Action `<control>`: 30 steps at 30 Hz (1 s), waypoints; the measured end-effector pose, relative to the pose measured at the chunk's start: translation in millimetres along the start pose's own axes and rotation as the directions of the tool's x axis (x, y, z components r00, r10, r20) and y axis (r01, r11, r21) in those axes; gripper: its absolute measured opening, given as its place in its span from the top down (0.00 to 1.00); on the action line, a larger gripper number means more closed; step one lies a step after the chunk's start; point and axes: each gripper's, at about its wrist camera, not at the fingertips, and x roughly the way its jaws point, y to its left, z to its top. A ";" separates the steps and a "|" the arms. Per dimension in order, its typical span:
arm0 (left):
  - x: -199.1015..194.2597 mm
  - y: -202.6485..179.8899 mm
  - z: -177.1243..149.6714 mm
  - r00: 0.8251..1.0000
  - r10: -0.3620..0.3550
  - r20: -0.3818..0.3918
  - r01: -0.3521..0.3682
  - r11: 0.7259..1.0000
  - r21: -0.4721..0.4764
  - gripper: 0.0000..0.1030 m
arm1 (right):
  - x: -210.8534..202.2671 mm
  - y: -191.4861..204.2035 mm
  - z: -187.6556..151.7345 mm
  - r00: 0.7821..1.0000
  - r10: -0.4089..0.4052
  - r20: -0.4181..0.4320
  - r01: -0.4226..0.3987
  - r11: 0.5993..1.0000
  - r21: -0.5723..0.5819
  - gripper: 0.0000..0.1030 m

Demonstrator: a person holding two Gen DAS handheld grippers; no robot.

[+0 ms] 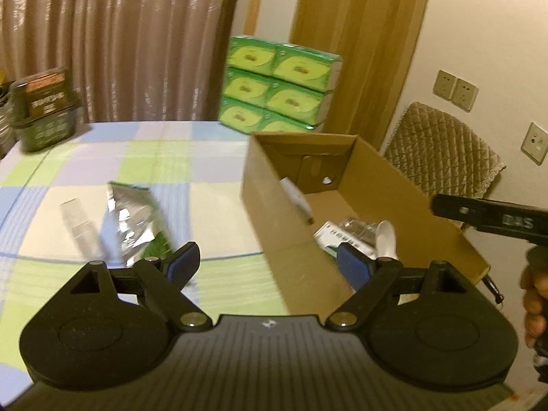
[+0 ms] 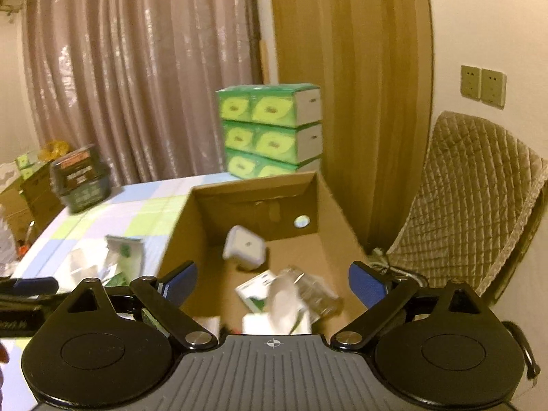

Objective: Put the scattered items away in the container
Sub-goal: 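Withdraw both open grippers from the cardboard box back over the table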

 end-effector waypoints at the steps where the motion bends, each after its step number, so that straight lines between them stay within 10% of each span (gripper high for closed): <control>1: -5.7 4.5 -2.6 1.000 0.010 0.001 -0.010 1.000 -0.005 0.17 | -4.0 5.6 -2.6 1.000 0.006 -0.002 -0.006 1.000 -0.006 0.08; 30: -135.9 120.3 -73.8 0.972 0.235 -0.022 -0.236 0.966 -0.109 0.01 | -54.8 158.3 -67.1 0.981 0.164 -0.103 -0.178 0.975 -0.136 0.02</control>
